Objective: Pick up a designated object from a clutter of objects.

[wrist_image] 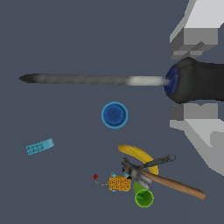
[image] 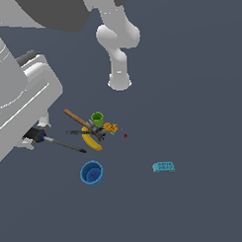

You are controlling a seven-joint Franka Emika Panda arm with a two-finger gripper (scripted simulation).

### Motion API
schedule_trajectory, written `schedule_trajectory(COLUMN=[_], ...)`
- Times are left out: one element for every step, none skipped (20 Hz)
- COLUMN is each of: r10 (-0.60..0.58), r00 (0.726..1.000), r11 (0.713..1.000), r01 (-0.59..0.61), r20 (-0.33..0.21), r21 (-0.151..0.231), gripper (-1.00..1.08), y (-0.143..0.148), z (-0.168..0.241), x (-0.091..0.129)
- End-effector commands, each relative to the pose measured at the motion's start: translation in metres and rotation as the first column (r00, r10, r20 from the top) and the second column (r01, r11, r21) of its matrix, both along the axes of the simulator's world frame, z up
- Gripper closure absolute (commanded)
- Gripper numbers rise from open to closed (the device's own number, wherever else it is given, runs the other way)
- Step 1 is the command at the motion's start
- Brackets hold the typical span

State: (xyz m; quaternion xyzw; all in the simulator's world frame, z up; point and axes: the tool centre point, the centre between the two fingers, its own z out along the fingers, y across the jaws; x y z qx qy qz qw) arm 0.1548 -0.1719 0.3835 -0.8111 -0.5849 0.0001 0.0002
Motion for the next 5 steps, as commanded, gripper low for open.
schedule_trajectory(r10=[0.000,0.000,0.000,0.000,0.000], r00=[1.000,1.000,1.000,1.000,1.000], r11=[1.000,1.000,1.000,1.000,1.000], r01=[0.000,0.000,0.000,0.000,0.000], r20=[0.001,0.001,0.001,0.001,0.001], r21=[0.000,0.000,0.000,0.000,0.000], gripper=[1.08,1.08,1.08,1.08,1.08], y=[-0.0002,-0.0002,-0.0002,-0.0002,-0.0002], z=[0.0036,0.0042,0.0047,0.0050,0.0051], x=[0.0012,0.0015,0.0016,0.0018,0.0018])
